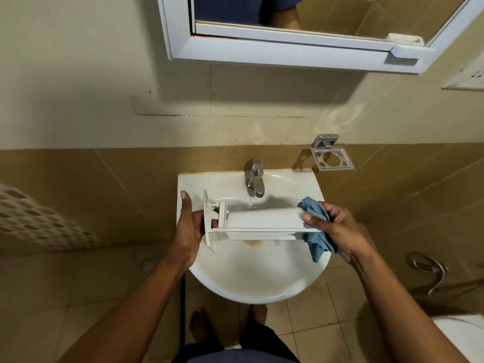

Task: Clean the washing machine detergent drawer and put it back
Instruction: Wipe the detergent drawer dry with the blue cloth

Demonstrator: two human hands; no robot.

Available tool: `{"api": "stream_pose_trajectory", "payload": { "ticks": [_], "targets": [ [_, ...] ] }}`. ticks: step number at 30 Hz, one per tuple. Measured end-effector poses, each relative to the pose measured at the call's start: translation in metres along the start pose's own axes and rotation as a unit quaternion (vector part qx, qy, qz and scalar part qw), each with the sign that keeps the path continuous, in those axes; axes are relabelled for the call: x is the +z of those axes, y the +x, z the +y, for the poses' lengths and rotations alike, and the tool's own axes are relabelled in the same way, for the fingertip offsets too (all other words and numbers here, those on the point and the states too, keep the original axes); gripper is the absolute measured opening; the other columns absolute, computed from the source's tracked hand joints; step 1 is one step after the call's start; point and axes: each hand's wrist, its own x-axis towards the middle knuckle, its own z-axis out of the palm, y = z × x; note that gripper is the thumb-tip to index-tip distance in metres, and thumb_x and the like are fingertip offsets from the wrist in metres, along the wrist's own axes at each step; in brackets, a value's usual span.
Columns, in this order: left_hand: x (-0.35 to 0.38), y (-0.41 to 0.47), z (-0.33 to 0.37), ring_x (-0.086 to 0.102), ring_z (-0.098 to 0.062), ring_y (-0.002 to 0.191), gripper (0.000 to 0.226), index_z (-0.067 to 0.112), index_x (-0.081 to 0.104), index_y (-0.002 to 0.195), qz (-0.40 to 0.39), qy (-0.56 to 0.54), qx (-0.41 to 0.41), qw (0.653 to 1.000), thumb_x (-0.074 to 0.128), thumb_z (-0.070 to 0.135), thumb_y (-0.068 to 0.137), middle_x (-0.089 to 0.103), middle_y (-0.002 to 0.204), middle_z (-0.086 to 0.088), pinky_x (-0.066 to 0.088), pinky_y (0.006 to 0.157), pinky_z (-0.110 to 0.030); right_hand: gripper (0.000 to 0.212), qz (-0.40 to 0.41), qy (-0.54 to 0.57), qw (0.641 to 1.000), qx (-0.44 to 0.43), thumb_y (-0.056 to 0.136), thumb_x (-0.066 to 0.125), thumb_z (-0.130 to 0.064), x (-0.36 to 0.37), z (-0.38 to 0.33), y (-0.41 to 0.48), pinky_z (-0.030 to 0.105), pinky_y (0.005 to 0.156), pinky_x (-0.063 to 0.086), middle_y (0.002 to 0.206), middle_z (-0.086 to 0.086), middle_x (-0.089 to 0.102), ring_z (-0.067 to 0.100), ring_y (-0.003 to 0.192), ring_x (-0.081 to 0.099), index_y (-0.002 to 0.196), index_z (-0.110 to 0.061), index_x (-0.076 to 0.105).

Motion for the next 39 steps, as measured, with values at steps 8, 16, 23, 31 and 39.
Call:
{"api": "stream_pose_trajectory", "payload": {
  "ticks": [8, 16, 23, 31, 39],
  "targets": [
    [0.002, 0.008, -0.004, 0.075, -0.033, 0.101, 0.068, 0.016, 0.075, 0.114, 0.063, 0.054, -0.107, 0.991, 0.041, 0.073, 0.098, 0.080, 0.104, -0.011, 0.056, 0.091, -0.037, 0.056, -0.017, 0.005, 0.999, -0.029, 0.074, 0.092, -0.026, -0.004, 0.030, 0.000, 0.034, 0.080, 0.059, 0.112, 0.020, 0.071, 0.031, 0.098, 0.066, 0.121, -0.002, 0.071],
    [-0.001, 0.004, -0.026, 0.072, -0.039, 0.098, 0.046, 0.033, 0.079, 0.066, 0.154, -0.002, -0.061, 0.986, 0.058, 0.072, 0.078, 0.077, 0.096, -0.013, 0.055, 0.094, -0.050, 0.036, -0.030, 0.012, 0.998, -0.053, 0.088, 0.074, -0.007, 0.007, 0.022, 0.000, 0.042, 0.064, 0.062, 0.105, 0.028, 0.066, 0.048, 0.091, 0.058, 0.123, -0.004, 0.069],
    [-0.013, 0.011, -0.024, 0.073, -0.037, 0.090, 0.061, 0.018, 0.077, 0.105, 0.202, -0.085, -0.112, 0.969, 0.075, 0.062, 0.062, 0.078, 0.109, -0.017, 0.058, 0.091, -0.057, 0.020, -0.046, -0.043, 0.991, -0.116, 0.095, 0.070, -0.004, 0.024, -0.003, 0.000, 0.036, 0.071, 0.050, 0.097, 0.013, 0.067, 0.030, 0.087, 0.059, 0.115, -0.005, 0.071],
    [-0.020, 0.013, -0.015, 0.066, -0.037, 0.098, 0.063, 0.013, 0.070, 0.129, 0.023, -0.123, -0.275, 0.953, 0.076, 0.050, 0.079, 0.071, 0.114, -0.017, 0.049, 0.094, -0.046, 0.031, -0.098, 0.016, 0.992, -0.075, 0.088, 0.078, -0.005, 0.014, -0.003, 0.007, 0.059, 0.076, 0.057, 0.100, 0.021, 0.060, 0.038, 0.088, 0.055, 0.116, 0.004, 0.067],
    [-0.014, 0.014, -0.040, 0.059, -0.048, 0.108, 0.054, 0.015, 0.077, 0.110, -0.062, -0.150, -0.315, 0.935, 0.063, 0.055, 0.076, 0.070, 0.109, -0.020, 0.039, 0.103, -0.074, 0.049, -0.115, 0.053, 0.991, -0.033, 0.073, 0.089, -0.019, -0.002, 0.003, 0.013, 0.043, 0.091, 0.046, 0.108, 0.019, 0.062, 0.035, 0.103, 0.055, 0.114, -0.001, 0.070]
  ]
}}
